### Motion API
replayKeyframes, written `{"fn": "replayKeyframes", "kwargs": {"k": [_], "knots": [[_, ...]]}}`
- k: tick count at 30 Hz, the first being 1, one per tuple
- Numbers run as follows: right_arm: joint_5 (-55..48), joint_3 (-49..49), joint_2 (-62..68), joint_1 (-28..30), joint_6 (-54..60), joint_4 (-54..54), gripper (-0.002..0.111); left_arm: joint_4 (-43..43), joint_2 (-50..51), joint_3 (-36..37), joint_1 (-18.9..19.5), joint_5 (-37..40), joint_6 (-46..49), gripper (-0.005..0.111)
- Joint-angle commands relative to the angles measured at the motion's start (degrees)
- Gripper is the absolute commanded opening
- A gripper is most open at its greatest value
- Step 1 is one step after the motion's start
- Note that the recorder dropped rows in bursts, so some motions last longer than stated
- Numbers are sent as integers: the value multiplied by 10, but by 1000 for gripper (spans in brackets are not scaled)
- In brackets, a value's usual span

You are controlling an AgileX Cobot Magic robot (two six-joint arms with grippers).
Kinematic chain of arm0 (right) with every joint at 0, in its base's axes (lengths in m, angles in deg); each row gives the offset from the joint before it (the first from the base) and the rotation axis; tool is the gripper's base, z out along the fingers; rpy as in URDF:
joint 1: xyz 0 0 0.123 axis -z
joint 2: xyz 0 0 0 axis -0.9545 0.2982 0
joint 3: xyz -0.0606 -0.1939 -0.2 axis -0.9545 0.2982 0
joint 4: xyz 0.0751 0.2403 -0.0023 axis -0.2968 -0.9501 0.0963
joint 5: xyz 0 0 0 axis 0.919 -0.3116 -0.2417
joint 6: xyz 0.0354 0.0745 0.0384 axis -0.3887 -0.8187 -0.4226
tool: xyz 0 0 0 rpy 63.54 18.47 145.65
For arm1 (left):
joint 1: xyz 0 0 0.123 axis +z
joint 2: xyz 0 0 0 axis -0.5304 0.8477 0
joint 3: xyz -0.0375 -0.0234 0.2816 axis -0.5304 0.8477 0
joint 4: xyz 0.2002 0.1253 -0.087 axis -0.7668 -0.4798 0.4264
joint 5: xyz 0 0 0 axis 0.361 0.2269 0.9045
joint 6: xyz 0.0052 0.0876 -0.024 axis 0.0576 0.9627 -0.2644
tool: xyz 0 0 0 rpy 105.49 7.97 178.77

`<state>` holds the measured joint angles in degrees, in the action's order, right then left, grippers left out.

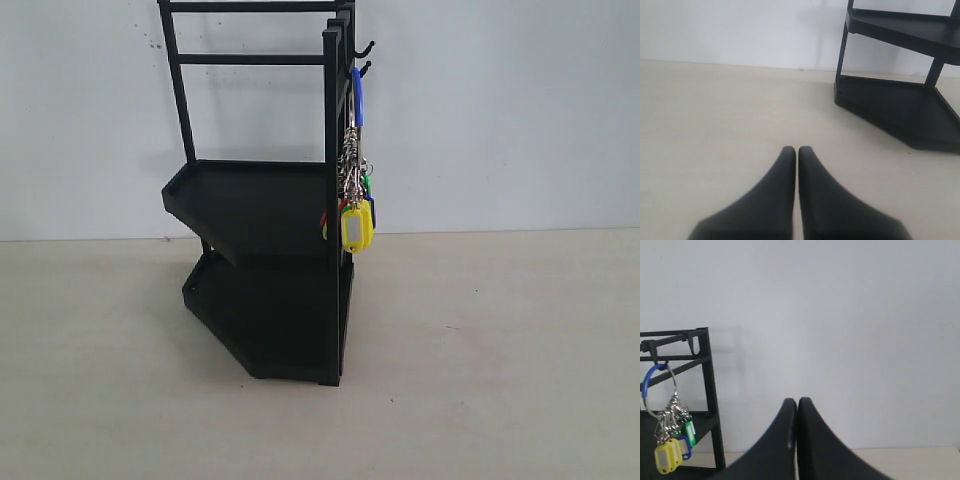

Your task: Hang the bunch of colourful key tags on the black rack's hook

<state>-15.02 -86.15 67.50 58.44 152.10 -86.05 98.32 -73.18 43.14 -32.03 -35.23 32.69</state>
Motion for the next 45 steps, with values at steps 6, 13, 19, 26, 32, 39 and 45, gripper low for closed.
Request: {"fn": "replayKeyframes", "kwargs": {"k": [6, 13, 19, 26, 32, 39, 45], "knots": [[-76, 139, -124, 156, -68, 2, 0, -3, -1, -1, 0, -3, 2, 4], [-94, 144, -127, 159, -71, 2, 0, -3, -1, -1, 0, -3, 2, 4], [-131, 144, -127, 159, -82, 2, 0, -3, -1, -1, 0, -3, 2, 4], [-227, 145, -127, 159, -854, 811, 0, -3, -1, -1, 0, -3, 2, 4], [-236, 146, -127, 159, -1035, 965, 0, -3, -1, -1, 0, -3, 2, 4], [-273, 146, -127, 159, -1030, 965, 0, -3, -1, -1, 0, -3, 2, 4], [-288, 176, -127, 159, -980, 965, 0, -3, -1, -1, 0, -3, 2, 4]]}}
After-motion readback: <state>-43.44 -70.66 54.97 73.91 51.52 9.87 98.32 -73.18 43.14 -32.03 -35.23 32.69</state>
